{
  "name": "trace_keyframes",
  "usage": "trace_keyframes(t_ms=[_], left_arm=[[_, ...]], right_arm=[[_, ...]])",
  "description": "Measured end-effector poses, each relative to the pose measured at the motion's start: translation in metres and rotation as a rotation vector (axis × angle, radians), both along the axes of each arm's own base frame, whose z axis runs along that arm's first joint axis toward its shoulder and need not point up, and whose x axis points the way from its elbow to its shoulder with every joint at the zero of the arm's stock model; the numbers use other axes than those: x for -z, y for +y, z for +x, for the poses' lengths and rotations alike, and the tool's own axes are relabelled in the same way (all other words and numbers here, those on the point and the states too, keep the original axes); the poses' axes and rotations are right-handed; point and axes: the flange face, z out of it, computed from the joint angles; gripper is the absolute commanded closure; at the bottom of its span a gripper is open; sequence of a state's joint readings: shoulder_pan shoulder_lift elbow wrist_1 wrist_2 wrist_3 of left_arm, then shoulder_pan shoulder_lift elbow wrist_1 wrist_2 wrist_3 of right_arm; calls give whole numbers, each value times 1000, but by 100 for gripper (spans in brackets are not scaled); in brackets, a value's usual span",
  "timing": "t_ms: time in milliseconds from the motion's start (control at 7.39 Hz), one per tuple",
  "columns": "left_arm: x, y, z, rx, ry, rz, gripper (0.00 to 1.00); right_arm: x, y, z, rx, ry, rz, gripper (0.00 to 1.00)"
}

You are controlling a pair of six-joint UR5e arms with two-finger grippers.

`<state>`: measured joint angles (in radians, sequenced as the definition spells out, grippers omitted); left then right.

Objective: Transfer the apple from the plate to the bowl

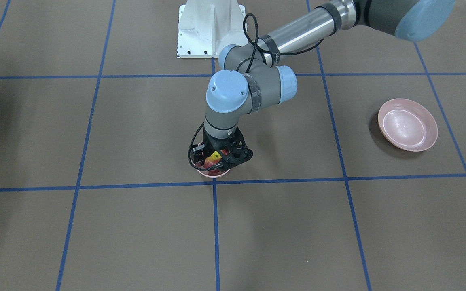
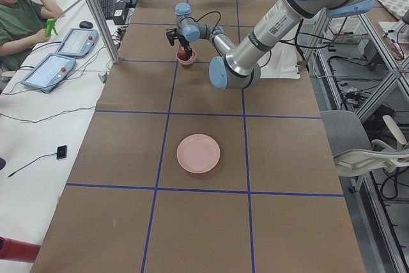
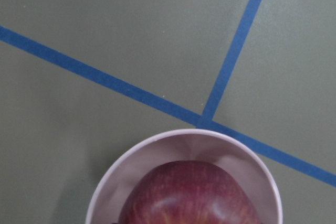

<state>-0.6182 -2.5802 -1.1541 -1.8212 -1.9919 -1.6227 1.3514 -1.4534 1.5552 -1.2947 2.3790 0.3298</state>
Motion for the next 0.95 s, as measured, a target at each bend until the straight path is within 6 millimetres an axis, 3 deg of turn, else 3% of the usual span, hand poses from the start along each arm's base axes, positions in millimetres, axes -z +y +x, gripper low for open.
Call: trace_keyframes(t_ms=[676, 947], left_arm=[[16, 2, -9, 15, 20, 13, 3], [21, -2, -30, 16, 8, 23, 2]], right_arm=[[-1, 0, 3, -6, 1, -2, 0], [-3, 6, 10, -16, 4, -2, 0]])
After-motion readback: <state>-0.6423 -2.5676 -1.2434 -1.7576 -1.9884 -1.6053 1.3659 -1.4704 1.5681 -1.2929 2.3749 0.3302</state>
